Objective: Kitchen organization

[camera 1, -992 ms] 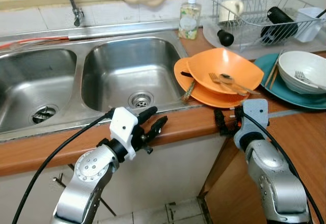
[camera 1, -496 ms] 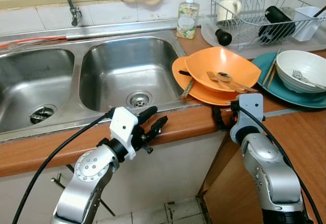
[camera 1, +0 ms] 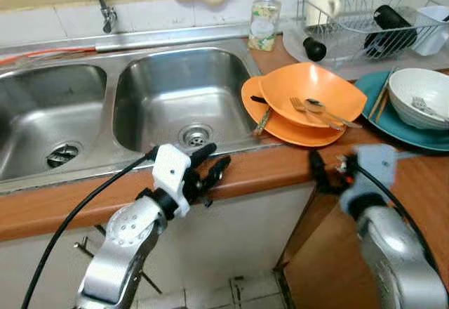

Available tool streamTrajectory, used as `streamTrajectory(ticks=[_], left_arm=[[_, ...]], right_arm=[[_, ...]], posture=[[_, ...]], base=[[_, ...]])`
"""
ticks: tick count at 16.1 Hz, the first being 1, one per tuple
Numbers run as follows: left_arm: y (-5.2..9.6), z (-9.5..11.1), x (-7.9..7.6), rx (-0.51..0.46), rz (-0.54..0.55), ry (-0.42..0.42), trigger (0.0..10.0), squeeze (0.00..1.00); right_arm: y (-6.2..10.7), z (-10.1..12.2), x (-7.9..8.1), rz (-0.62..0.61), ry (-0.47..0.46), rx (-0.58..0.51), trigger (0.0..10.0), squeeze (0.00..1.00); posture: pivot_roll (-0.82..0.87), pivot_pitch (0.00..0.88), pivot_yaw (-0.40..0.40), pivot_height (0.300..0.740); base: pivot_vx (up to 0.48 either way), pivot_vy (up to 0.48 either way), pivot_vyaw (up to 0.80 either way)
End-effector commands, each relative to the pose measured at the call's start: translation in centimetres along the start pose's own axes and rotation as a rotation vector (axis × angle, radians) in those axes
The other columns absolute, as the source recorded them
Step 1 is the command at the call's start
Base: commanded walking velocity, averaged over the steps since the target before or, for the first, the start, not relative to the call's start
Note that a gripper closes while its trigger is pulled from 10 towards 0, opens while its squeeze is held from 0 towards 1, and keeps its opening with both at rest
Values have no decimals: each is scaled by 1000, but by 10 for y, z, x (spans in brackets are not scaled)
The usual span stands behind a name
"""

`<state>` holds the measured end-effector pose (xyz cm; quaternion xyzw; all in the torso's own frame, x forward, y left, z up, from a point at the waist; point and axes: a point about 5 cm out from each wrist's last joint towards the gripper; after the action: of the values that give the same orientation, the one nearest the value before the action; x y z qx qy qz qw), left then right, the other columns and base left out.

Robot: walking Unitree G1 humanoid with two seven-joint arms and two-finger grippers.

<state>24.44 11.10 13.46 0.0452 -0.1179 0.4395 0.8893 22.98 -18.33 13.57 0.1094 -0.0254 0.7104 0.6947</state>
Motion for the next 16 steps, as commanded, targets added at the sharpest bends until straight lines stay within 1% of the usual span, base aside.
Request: streamTrajectory(ticks=[1,3,5,6,8,9,11,12,13,15,16], left_arm=[[-1,-1,4,11,20,-10,10000,0],[-1,-2,3,16,14,-9,10000,0],[-1,-2,3,17,8,-10,10000,0],[-1,-2,2,15,-3,-12,10000,0],[-1,-1,2,10,-17,-12,10000,0],[-2,0,2,1,-27,-8,10000,0],[-2,2,4,-10,-39,-3,10000,0],[-1,3,5,-12,-41,-4,10000,0],[-1,4,5,-15,-45,-2,10000,0],[-1,5,4,-20,-61,2,10000,0],[-1,5,4,-21,-65,2,10000,0]], right_arm=[[5,8,-1,14,-12,-49,10000,0],[11,9,-4,7,-22,-66,10000,0],[18,16,-20,-55,-64,-118,10000,0],[19,24,-31,-74,-90,-156,10000,0],[18,33,-38,-60,-100,-195,10000,0],[17,41,-39,-25,-110,-225,10000,0],[16,53,-37,23,-187,-287,10000,0],[15,56,-36,31,-233,-307,10000,0],[13,58,-32,64,-268,-313,10000,0],[11,58,-22,148,-262,-291,10000,0],[10,58,-21,162,-259,-284,10000,0]], posture=[[-138,0,60,740],[-143,0,61,740],[-149,0,64,740],[-152,0,67,740],[-153,0,66,740],[-152,0,62,740],[-148,0,57,740],[-148,0,57,740],[-147,0,56,740],[-148,0,60,740],[-148,0,60,740]], base=[[0,0,0],[0,0,0],[0,0,0],[0,0,0],[0,0,0],[0,0,0],[0,0,0],[0,0,0],[0,0,0],[0,0,0],[0,0,0]])
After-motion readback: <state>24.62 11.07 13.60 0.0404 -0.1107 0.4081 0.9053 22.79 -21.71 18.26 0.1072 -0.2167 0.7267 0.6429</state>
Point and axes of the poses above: a point about 5 cm out from each wrist's last joint towards the gripper, its own y axis pointing back from the gripper into the wrist, its own z axis along the axis of the wrist's last joint, x = y × z, and after that the axes turned 13 degrees about -y, right-handed
